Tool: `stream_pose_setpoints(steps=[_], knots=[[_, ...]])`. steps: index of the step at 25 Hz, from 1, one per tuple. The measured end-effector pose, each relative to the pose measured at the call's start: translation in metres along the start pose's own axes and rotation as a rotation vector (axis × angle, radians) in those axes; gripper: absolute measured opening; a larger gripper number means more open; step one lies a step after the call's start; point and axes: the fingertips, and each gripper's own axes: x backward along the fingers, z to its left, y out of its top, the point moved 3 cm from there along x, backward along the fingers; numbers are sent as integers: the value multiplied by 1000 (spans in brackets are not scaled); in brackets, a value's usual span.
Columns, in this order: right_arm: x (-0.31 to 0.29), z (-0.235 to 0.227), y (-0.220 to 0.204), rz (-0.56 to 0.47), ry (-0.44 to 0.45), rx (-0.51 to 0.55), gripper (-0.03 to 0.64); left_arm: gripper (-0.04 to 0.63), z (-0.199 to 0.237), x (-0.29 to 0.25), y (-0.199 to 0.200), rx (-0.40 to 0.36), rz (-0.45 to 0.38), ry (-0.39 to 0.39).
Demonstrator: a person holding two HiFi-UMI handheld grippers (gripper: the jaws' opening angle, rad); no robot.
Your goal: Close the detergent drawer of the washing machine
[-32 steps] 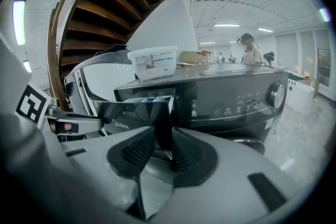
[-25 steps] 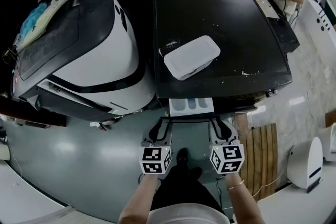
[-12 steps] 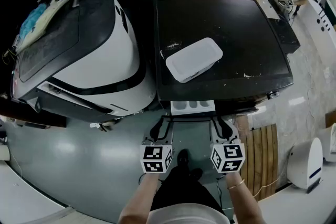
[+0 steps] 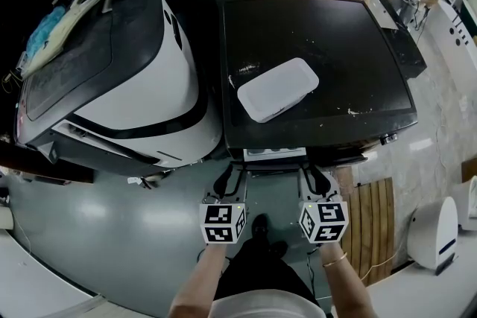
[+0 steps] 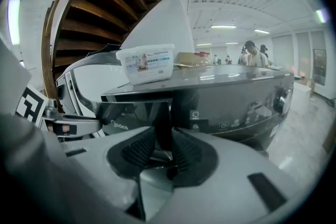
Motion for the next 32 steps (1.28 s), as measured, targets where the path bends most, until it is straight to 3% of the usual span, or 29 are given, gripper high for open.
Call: stream_pose_setpoints(steps=[32], knots=[[-24, -4, 15, -15, -33, -18, 95, 126, 11, -23, 16, 2, 6, 9]])
